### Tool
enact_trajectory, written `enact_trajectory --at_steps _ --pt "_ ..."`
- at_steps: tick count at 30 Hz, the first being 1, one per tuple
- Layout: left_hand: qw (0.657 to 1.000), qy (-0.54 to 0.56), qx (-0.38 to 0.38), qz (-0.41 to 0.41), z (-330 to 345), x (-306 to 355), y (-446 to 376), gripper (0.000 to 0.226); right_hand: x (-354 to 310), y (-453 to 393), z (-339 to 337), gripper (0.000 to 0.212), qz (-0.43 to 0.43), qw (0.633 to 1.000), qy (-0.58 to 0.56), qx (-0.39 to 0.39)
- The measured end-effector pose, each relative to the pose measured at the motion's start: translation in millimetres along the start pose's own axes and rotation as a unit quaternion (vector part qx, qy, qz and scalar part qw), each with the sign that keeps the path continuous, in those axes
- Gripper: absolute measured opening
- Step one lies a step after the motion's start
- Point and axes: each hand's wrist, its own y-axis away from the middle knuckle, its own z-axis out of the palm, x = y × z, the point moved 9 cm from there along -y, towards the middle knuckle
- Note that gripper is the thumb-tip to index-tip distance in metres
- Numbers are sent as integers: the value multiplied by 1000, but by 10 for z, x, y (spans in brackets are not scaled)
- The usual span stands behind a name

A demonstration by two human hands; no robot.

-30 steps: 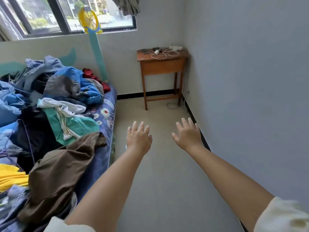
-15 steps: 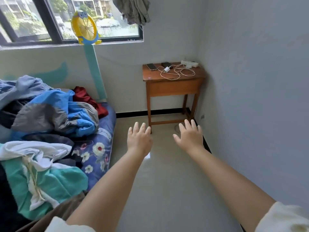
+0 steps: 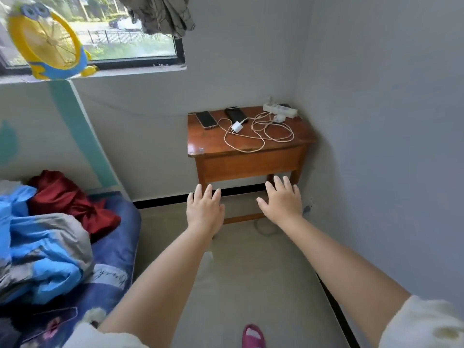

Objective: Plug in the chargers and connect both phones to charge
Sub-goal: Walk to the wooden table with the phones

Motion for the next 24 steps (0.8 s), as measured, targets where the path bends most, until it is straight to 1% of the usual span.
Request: enact_trajectory --at_steps 5,10,14,18,21,24 --pt "1000 8 -6 -25 94 -181 -1169 47 171 -1262 114 53 -3 1000 10 -20" --pt "998 14 -16 -54 232 -447 -2175 48 111 -2288 308 54 -24 999 4 -33" --pt "998 24 -28 -41 385 -597 -3018 47 158 -3090 438 54 -21 999 3 -26" --pt "997 39 -63 -36 658 -727 -3754 48 288 -3799 606 54 7 999 -3 -52" --pt "995 61 -72 -35 837 -786 -4279 48 347 -4267 695 54 9 998 -5 -59" --pt "991 88 -82 -65 985 -833 -4680 49 385 -4594 741 53 2 998 -4 -58"
